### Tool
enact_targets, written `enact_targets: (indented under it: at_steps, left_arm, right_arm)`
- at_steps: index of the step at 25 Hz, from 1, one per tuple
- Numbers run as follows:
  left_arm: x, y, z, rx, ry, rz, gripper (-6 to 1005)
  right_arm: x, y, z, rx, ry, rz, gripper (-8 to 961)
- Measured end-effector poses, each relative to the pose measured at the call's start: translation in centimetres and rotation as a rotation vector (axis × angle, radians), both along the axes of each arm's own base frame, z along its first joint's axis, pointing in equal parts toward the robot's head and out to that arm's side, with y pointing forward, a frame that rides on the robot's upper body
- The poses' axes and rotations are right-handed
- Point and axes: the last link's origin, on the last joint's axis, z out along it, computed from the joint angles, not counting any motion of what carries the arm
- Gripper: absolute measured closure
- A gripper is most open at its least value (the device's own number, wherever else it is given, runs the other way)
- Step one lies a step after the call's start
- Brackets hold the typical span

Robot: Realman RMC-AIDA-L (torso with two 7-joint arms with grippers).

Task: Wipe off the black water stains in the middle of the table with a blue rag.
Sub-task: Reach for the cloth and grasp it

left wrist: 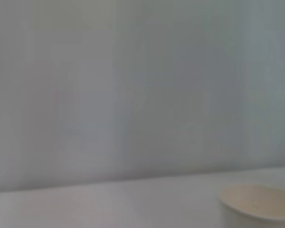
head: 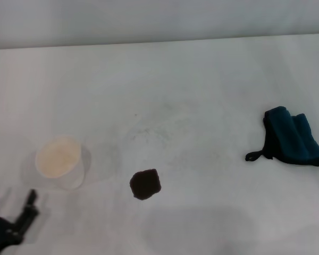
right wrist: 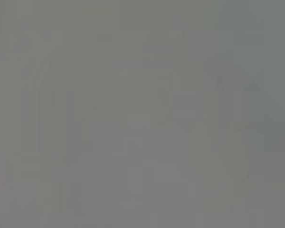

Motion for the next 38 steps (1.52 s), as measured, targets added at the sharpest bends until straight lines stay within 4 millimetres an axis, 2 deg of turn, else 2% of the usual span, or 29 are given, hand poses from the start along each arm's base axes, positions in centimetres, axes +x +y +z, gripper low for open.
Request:
enact_targets:
  at_steps: [5, 9, 13, 14, 15, 19, 22, 25, 33, 38]
  left_arm:
    - [-1.9, -0.2, 3.0, 0.168, 0.017, 0.088, 148]
    - [-2.5, 1.2, 4.5, 0.251, 0.025, 0.112, 148]
    - [-2.8, 3.2, 5.6, 0.289, 0.060, 0.097, 149]
    - [-2.8, 3.2, 5.6, 0.289, 0.060, 0.097, 149]
    - [-2.7, 4.6, 6.3, 0.307, 0.077, 0.080, 149]
    - [-2.4, 6.8, 7.1, 0.322, 0.107, 0.042, 150]
    - [-2.1, 8.0, 7.5, 0.323, 0.129, 0.016, 150]
    - [-1.8, 9.1, 7.9, 0.330, 0.149, -0.008, 151]
    - [-1.5, 10.0, 8.7, 0.366, 0.158, -0.021, 153]
    - [-1.2, 10.0, 8.7, 0.371, 0.167, -0.045, 153]
  right_arm:
    - [0.2, -0.3, -0.8, -0.016, 0.098, -0.005, 169]
    - [0.3, -0.4, -0.6, -0.033, 0.357, 0.022, 170]
    - [-0.4, 0.7, 1.3, -0.103, 0.689, 0.085, 171]
    - [-0.7, 1.0, 1.7, -0.145, 0.748, 0.092, 171]
    - [-1.1, 1.4, 2.3, -0.177, 0.788, 0.098, 171]
    - [-2.9, 3.0, 4.2, -0.354, 0.919, 0.046, 172]
    - [-3.9, 4.0, 5.6, -0.506, 0.915, -0.090, 173]
    - [-4.9, 4.7, 6.4, -0.612, 0.828, -0.233, 174]
    - [-9.8, 4.9, 10.4, -0.676, 0.587, -0.424, 175]
    - [-11.9, 5.1, 10.8, -0.731, 0.499, -0.544, 174]
